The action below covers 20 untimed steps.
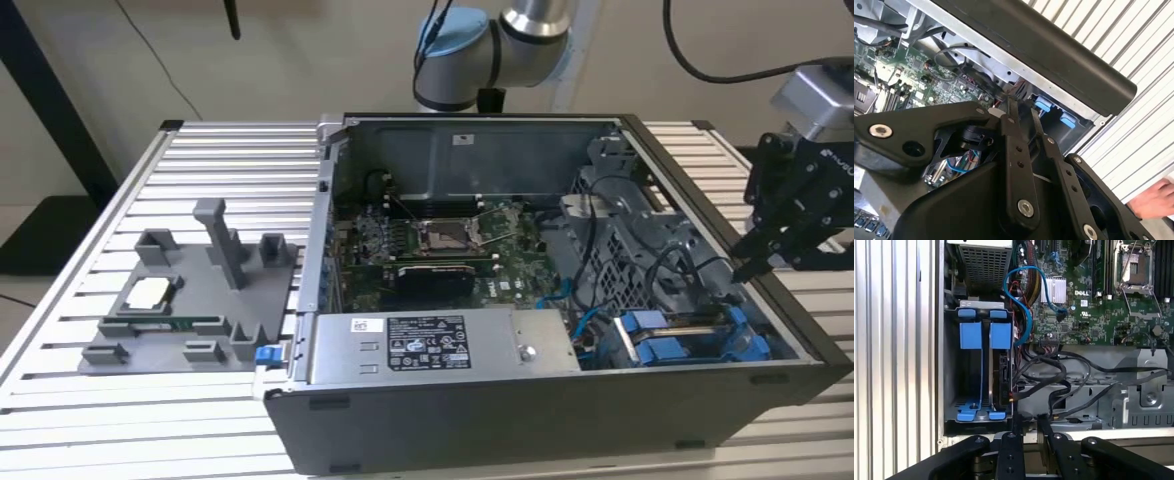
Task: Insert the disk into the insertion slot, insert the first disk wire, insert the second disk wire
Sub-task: 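Insert the second disk wire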
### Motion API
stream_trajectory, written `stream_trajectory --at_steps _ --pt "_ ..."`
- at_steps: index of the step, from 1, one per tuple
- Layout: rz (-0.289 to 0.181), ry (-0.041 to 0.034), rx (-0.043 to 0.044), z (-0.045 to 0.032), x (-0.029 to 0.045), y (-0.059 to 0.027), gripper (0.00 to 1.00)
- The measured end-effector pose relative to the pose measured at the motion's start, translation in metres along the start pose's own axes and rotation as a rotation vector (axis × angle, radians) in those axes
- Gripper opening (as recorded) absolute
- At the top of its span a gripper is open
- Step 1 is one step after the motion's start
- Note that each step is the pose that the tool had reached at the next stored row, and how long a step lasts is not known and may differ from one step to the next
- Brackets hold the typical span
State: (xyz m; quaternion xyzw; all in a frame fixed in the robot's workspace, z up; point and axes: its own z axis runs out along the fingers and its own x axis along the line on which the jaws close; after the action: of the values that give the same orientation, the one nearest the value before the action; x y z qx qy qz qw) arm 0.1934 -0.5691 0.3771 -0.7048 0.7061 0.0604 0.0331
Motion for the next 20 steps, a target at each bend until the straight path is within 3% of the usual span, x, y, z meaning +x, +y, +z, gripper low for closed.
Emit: stream_trajectory --at_steps 5,7,8,12,15,20 --pt "0.002 -0.0011 0.0000 0.0034 0.0032 -0.0011 0.27" --pt "0.003 -0.0031 0.0001 0.0049 0.0041 -0.0013 0.24" --pt "0.003 -0.0047 0.0001 0.0059 0.0046 -0.0014 0.18" --pt "0.004 -0.0075 -0.0007 0.0071 0.0055 -0.0013 0.16" --pt "0.004 -0.0075 -0.0012 0.0014 0.0048 -0.0001 0.16" --pt "0.008 -0.0084 0.0017 -0.0046 0.0035 0.0132 0.16"
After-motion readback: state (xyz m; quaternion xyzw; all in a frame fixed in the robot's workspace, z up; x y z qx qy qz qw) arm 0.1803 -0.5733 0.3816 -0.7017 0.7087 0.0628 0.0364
